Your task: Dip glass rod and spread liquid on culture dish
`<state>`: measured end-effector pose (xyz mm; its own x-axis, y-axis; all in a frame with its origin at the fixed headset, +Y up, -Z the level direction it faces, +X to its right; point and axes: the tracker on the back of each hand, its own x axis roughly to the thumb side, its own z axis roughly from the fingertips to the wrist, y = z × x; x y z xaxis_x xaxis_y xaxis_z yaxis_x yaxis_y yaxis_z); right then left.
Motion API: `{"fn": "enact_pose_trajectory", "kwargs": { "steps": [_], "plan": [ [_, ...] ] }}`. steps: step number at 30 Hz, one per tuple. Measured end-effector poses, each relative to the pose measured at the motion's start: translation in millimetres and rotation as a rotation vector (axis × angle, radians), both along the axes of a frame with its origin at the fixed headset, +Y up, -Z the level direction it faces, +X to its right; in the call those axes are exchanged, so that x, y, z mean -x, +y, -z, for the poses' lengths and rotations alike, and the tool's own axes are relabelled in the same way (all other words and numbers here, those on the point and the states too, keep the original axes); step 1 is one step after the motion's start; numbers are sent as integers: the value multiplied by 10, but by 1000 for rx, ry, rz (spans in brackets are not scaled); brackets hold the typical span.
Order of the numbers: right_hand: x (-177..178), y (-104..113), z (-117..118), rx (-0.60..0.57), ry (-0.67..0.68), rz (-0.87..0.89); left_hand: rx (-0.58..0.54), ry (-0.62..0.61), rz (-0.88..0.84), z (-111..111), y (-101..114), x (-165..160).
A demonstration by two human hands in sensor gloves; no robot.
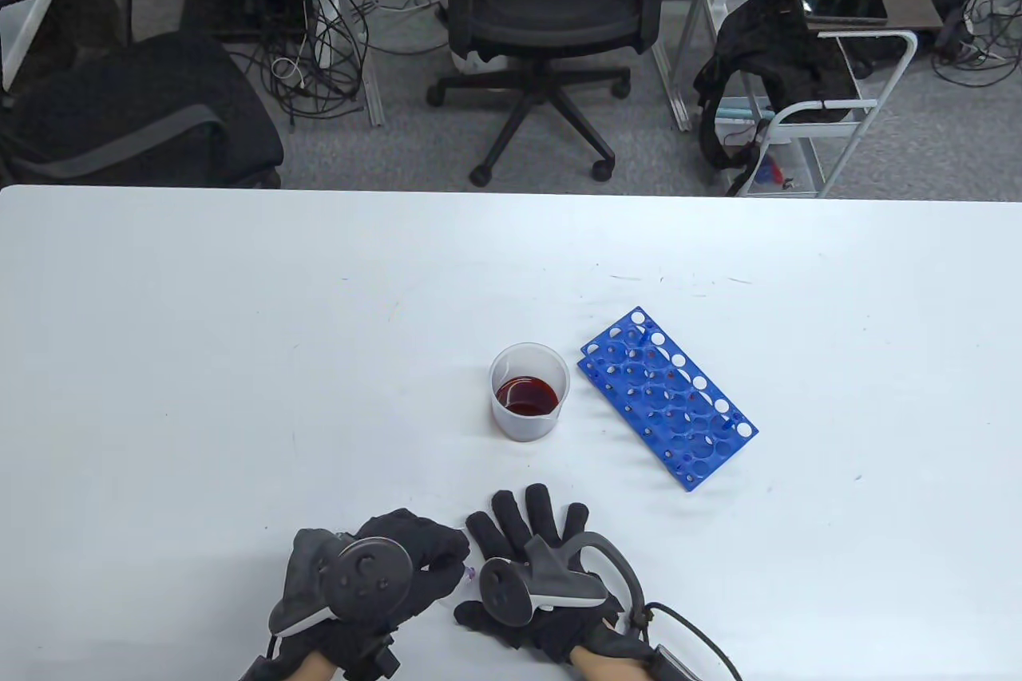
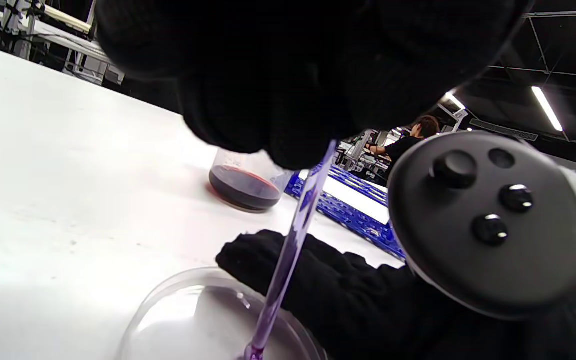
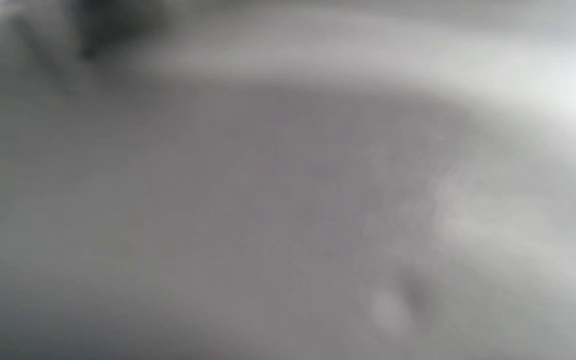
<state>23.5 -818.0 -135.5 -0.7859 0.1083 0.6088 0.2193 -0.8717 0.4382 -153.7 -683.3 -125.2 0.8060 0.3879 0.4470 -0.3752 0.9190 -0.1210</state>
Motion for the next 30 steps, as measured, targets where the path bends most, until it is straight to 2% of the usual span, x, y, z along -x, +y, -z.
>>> {"fn": "enact_pose_trajectory", "kwargs": {
  "steps": [3, 12, 18, 30],
  "plan": [
    [0, 0, 0, 0, 0, 0, -34, 24, 16, -6, 2, -7],
    [0, 0, 0, 0, 0, 0, -18, 42, 27, 21, 16, 42],
    [0, 0, 0, 0, 0, 0, 23, 16, 44, 26, 39, 69],
    [0, 0, 0, 0, 0, 0, 36, -21, 14, 21, 10, 29]
  ]
}}
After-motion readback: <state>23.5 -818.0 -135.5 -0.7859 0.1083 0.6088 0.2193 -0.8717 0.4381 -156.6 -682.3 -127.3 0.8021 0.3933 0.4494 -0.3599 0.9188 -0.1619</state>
